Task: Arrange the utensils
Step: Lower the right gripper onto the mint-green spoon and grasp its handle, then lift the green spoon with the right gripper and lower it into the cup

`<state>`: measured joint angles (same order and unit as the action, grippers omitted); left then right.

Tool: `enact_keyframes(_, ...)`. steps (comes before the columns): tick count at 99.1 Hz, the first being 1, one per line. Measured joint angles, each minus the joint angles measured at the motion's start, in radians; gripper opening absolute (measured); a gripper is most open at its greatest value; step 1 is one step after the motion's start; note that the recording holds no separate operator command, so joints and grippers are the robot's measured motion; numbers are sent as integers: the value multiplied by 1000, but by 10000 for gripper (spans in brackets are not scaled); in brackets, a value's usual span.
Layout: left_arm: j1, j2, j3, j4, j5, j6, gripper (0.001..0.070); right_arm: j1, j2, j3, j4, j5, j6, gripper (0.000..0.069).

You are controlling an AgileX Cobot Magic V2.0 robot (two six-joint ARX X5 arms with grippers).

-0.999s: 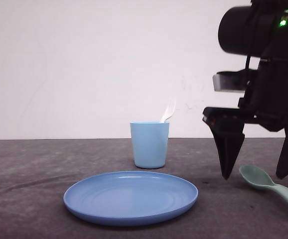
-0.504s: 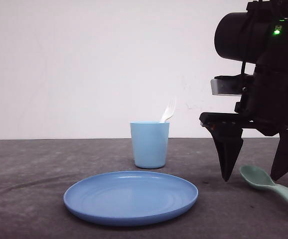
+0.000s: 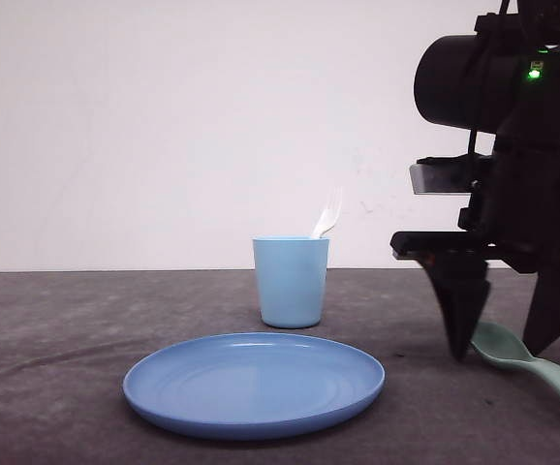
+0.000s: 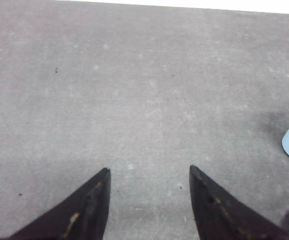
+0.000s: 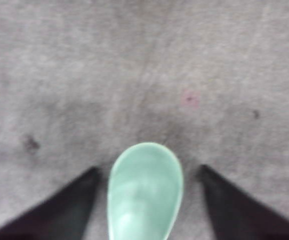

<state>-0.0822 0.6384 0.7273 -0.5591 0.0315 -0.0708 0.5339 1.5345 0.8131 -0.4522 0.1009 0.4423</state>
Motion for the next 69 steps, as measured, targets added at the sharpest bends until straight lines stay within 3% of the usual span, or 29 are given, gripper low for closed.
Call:
enact_keyframes(6,0,0,0,0,0,0,298,0,0,0,1,-1,0,226)
enact_keyframes(11,0,0,0,0,0,0,298,0,0,0,3,-3,0,199)
enact_keyframes(69,0,0,0,0,0,0,298,40,-69,20,-10,-23,-14,169)
